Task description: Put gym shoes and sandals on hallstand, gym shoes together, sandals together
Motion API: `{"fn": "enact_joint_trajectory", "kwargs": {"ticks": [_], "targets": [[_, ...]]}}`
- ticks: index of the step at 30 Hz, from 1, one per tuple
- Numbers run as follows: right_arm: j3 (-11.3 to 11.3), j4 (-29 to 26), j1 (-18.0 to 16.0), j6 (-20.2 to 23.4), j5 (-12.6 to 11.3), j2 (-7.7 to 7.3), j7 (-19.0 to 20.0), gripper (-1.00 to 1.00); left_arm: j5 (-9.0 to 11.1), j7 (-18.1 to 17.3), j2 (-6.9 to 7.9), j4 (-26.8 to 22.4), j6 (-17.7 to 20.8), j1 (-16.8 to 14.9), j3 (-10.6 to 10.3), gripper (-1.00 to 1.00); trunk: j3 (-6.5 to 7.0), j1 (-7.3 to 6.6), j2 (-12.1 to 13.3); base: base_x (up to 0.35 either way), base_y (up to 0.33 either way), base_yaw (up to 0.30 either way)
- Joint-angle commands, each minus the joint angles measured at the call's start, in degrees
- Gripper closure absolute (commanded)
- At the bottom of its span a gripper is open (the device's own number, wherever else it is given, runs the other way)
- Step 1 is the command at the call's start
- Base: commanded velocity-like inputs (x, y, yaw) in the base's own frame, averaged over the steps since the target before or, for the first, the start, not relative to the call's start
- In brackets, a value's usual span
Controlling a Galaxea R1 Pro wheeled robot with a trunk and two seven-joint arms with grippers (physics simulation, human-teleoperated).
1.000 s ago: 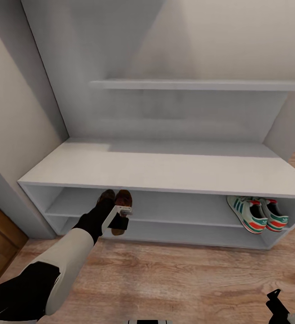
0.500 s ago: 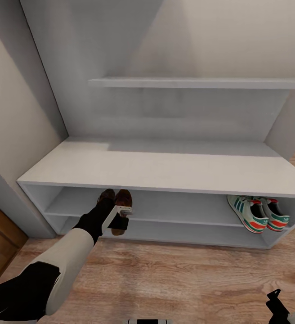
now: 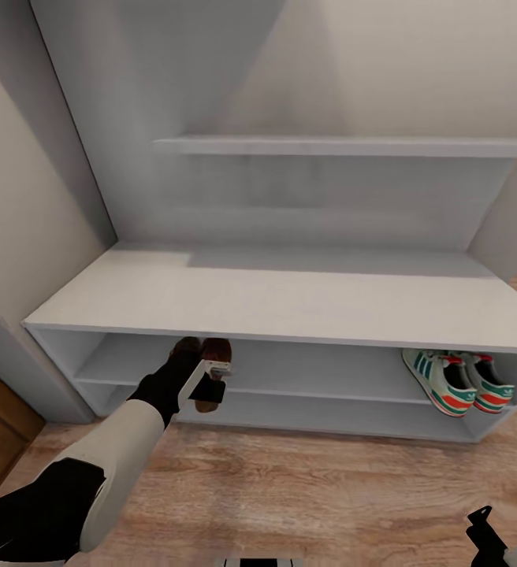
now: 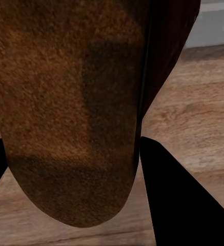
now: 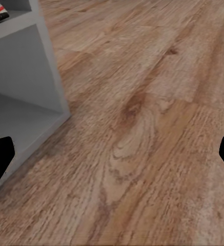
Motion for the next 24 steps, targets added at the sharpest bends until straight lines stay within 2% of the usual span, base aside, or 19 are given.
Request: {"fn": "enact_joint_trajectory", "kwargs": {"ticks": [1, 16, 24], "targets": [[0.0, 0.0, 0.0, 0.0, 0.0, 0.0, 0.0, -1.0, -0.1, -0.1, 0.0, 0.0, 0.0, 0.0, 0.0, 1.0, 0.0, 0.0, 0.0, 0.194, 0.0, 0.0], [0.0, 0.0, 0.0, 0.0, 0.0, 0.0, 0.0, -1.0, -0.2, -0.1, 0.0, 0.0, 0.0, 0.0, -0.1, 1.0, 0.0, 0.0, 0.0, 0.026, -0.001, 0.0], [0.0, 0.0, 0.0, 0.0, 0.0, 0.0, 0.0, -1.0, -0.2, 0.0, 0.0, 0.0, 0.0, 0.0, -0.1, 1.0, 0.0, 0.0, 0.0, 0.09, -0.04, 0.0]]}}
